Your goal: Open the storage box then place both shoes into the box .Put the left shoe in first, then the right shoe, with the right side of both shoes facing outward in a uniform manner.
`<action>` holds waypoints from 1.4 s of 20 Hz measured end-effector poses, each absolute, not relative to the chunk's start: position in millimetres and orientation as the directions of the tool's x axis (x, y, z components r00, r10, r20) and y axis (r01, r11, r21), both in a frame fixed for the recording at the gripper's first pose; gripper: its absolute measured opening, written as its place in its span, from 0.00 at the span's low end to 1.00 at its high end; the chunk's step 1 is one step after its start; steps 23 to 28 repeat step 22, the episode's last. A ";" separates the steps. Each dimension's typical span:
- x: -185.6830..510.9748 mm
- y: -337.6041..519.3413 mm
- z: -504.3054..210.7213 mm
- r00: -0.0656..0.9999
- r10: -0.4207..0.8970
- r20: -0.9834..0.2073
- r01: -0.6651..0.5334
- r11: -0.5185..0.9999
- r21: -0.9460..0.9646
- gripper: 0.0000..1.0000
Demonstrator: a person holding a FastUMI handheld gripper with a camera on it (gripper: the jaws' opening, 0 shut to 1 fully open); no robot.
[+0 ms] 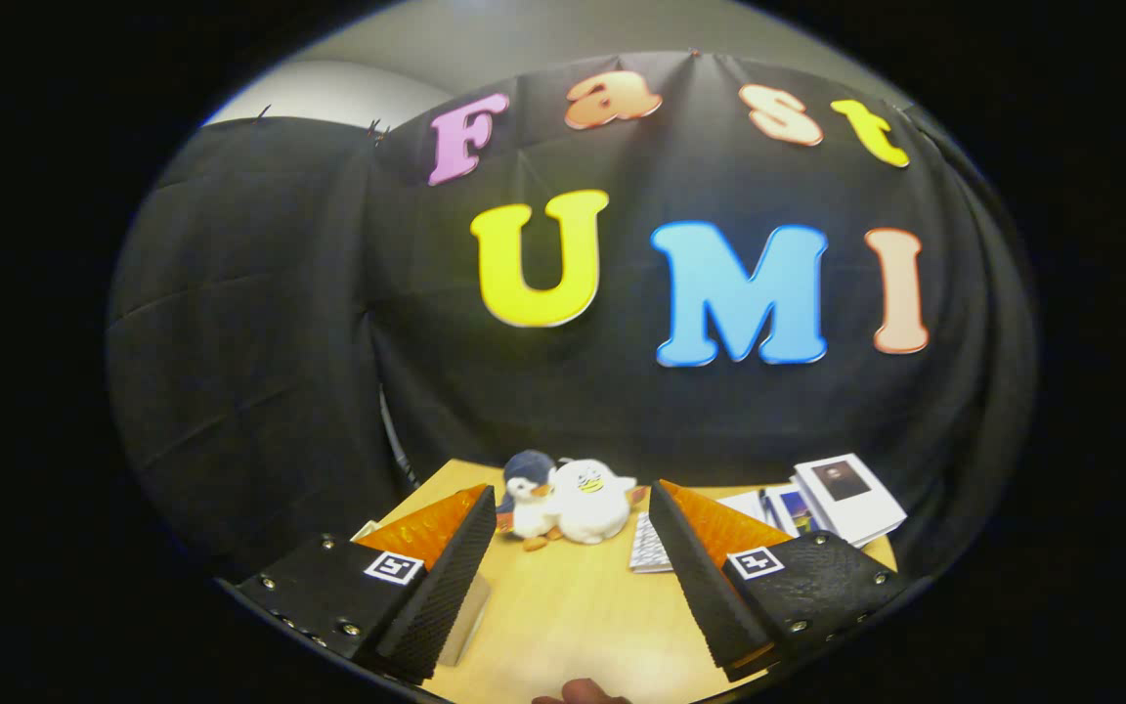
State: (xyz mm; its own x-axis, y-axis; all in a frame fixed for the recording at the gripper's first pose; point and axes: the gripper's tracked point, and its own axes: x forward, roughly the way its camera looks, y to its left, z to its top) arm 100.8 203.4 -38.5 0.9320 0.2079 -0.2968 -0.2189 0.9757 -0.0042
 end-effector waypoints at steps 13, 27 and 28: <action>20.4 108.7 40.3 0.995 0.041 -0.091 -0.035 0.998 0.059 0.97; 31.1 81.4 47.7 0.998 -0.009 -0.061 0.013 0.998 0.061 0.98; 31.1 81.4 47.7 0.998 -0.009 -0.061 0.013 0.998 0.061 0.98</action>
